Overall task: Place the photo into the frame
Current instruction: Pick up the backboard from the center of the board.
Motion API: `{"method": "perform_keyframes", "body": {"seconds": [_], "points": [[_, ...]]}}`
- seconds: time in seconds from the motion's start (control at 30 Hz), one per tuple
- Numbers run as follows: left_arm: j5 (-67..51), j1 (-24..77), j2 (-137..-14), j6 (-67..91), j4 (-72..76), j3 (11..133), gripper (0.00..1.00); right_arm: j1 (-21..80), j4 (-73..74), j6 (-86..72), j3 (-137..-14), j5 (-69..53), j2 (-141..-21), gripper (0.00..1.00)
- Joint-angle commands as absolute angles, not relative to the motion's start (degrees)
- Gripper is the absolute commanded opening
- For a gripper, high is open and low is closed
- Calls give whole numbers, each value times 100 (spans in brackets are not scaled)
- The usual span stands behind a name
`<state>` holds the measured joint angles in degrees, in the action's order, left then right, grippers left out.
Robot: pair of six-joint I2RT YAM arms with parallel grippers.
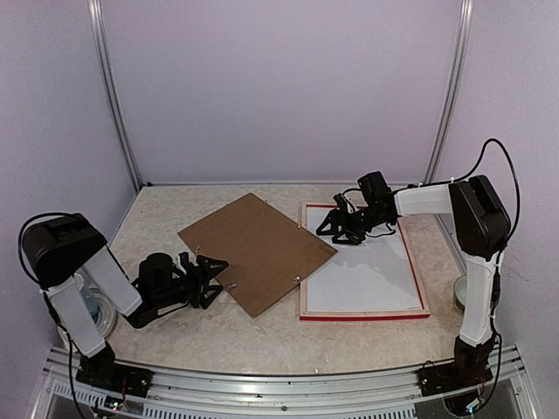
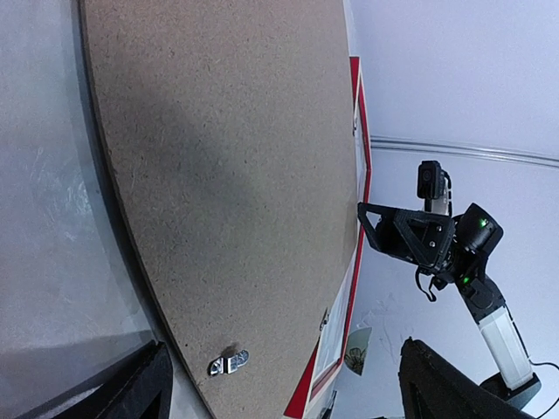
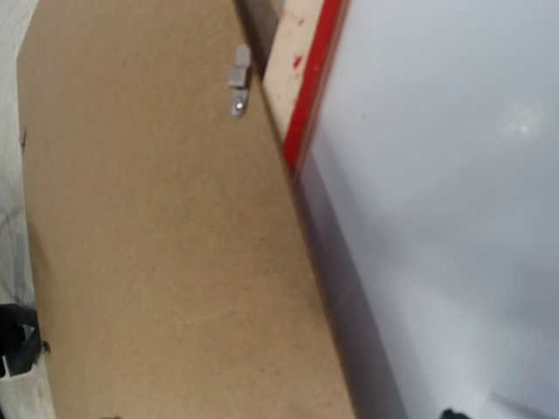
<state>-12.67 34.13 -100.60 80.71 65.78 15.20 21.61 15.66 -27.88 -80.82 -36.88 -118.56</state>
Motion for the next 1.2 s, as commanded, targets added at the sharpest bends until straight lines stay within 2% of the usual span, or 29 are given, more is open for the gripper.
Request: {"method": "perform_keyframes", "body": {"seconds": [0.0, 0.3, 0.57, 0.8, 0.9, 1.03, 1.17], "points": [[-1351, 3444, -10203, 8091, 6470, 1461, 89, 2124, 1326, -2716, -7993, -3994, -12049, 76], [-1386, 3445, -10252, 8124, 6578, 1450, 89, 2118, 1160, -2740, -7932, -4124, -12202, 75], [-1400, 3445, -10266, 8144, 6631, 1437, 89, 2118, 812, -2914, -7773, -4587, -12276, 60], [-1415, 3445, -10283, 8165, 6697, 1433, 88, 2118, 514, -3252, -7566, -4882, -12287, 42], [-1422, 3445, -10277, 8165, 6709, 1433, 88, 2101, 293, -3495, -7461, -5017, -12307, 22], [-1422, 3445, -10267, 8172, 6723, 1424, 89, 2057, -277, -3959, -7162, -5295, -12277, 1], [-1421, 3445, -10257, 8165, 6745, 1394, 89, 2041, -754, -4273, -6862, -5469, -12156, 0]]}}
